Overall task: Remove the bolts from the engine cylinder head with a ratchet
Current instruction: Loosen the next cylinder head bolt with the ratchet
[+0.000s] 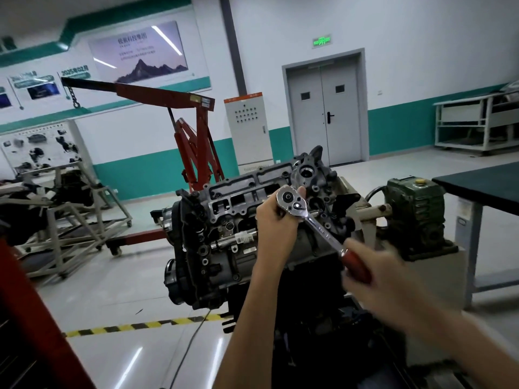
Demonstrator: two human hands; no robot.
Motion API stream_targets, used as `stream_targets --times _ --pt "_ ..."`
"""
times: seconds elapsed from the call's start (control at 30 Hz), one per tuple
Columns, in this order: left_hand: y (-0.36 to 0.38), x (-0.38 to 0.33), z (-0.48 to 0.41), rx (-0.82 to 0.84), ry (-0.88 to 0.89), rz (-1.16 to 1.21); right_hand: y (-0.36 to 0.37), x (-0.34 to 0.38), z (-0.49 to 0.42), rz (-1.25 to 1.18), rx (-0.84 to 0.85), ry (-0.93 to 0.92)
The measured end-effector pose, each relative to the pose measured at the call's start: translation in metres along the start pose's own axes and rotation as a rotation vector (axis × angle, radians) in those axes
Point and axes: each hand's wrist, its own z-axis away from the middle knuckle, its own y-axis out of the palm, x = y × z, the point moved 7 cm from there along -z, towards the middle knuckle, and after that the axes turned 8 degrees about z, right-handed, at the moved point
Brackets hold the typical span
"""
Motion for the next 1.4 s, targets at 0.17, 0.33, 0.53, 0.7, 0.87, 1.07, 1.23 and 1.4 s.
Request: stream_targets --times 0.17,0.33,0.53,0.7,0.87,1.07,1.23,1.4 --pt "0.003 -0.005 -0.001 0.003 0.059 0.011 0.08 0.038 0.017 -0.422 -0.097 0.246" --pt "0.001 -0.001 -0.004 0.064 0.009 -0.016 0.027 0.006 0.009 -0.158 0.067 0.074" --pt "0.009 0.0 -0.009 0.135 0.016 -0.095 -0.056 -0.026 -0.036 0.284 0.158 -0.15" --pt "0.01 0.001 -0.004 0.065 0.03 -0.012 0.015 -0.003 0.013 -0.162 -0.1 0.102" --pt "0.01 -0.002 -0.003 0.042 0.05 -0.022 0.076 0.04 0.019 -0.515 -0.212 0.228" --pt "0.008 -0.003 -0.006 0.073 0.008 -0.03 -0.005 -0.006 0.0 -0.05 0.082 -0.011" --pt "0.003 -0.001 -0.005 0.059 0.012 -0.025 -0.043 -0.02 -0.033 0.246 0.126 -0.137" --pt "0.006 -0.001 -0.001 0.039 0.01 -0.008 0.023 0.005 0.019 -0.203 -0.14 0.13"
